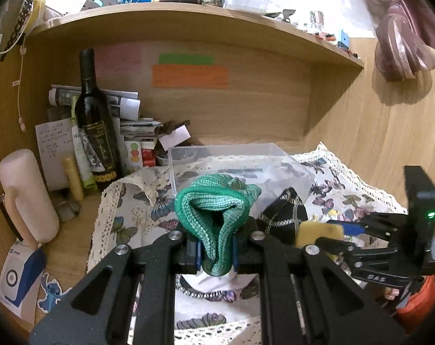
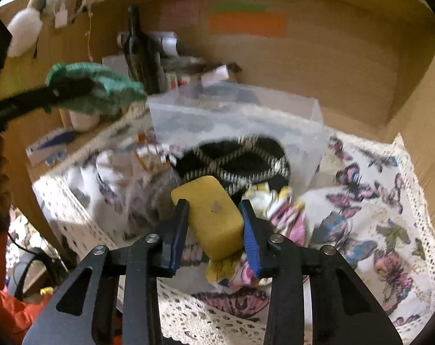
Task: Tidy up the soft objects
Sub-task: 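Carry the sock and sponge over the clear box and open both tools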
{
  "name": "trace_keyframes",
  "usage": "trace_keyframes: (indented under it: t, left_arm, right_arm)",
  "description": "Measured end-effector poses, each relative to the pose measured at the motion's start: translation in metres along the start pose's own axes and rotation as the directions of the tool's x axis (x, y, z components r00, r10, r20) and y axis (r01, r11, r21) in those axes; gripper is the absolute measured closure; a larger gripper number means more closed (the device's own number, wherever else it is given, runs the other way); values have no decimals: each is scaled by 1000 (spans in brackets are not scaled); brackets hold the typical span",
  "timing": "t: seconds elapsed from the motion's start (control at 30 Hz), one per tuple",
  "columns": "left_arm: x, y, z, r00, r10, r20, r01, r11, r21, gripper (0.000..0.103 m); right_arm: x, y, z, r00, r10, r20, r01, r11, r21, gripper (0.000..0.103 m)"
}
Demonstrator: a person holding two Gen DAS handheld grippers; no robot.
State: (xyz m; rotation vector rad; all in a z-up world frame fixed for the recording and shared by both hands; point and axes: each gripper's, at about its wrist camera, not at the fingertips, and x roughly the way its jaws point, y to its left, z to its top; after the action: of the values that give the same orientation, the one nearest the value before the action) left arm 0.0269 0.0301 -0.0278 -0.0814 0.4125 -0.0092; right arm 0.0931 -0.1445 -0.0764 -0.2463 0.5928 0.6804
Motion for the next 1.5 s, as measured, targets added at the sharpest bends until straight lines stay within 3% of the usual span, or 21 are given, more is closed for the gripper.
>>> trace_keyframes:
  t: [0.3, 0.57, 0.83, 0.97, 1.17, 1.23, 1.3, 1.33, 1.4, 1.5]
  left_arm:
    - [15, 2, 35, 998, 50, 48, -52, 998, 28, 89]
    - [52, 4, 69, 998, 56, 13, -56, 997, 48, 89]
    - [115, 8, 77, 992, 28, -125, -23, 999, 40, 89]
    - [153, 11, 70, 975, 14, -222, -6, 999, 36, 89]
    - [190, 13, 55, 946, 3, -324, 10, 999, 40, 88]
    - [197, 11, 50, 935, -8, -354, 24, 999, 43, 84]
    - [202, 9, 46, 921, -34, -387, 51, 998, 35, 63]
    - [200, 8, 46, 920, -45, -390, 62, 998, 30, 59]
    - [195, 5, 46, 925, -45, -377, 63, 997, 34, 45]
    - [179, 2, 52, 944, -28, -328, 53, 996, 67, 35]
  right_arm:
    - [-25, -2, 51, 984, -39, 173, 43, 999, -18, 70]
    - [-15, -19, 101, 972, -84, 222, 85, 996, 7, 70]
    - [37, -52, 126, 989, -106, 100, 102, 994, 45, 70]
    - [71, -66, 124, 995, -100, -7, 100, 994, 42, 70]
    - [111, -77, 119, 985, -75, -154, 77, 997, 11, 70]
    - [121, -77, 117, 979, -65, -193, 67, 998, 5, 67]
    - [127, -78, 115, 974, -62, -218, 63, 998, -2, 64]
    - [127, -78, 113, 972, -70, -224, 70, 997, -9, 58]
    - [123, -77, 113, 973, -87, -214, 85, 996, -17, 48]
    - [110, -76, 117, 979, -104, -173, 103, 995, -18, 43]
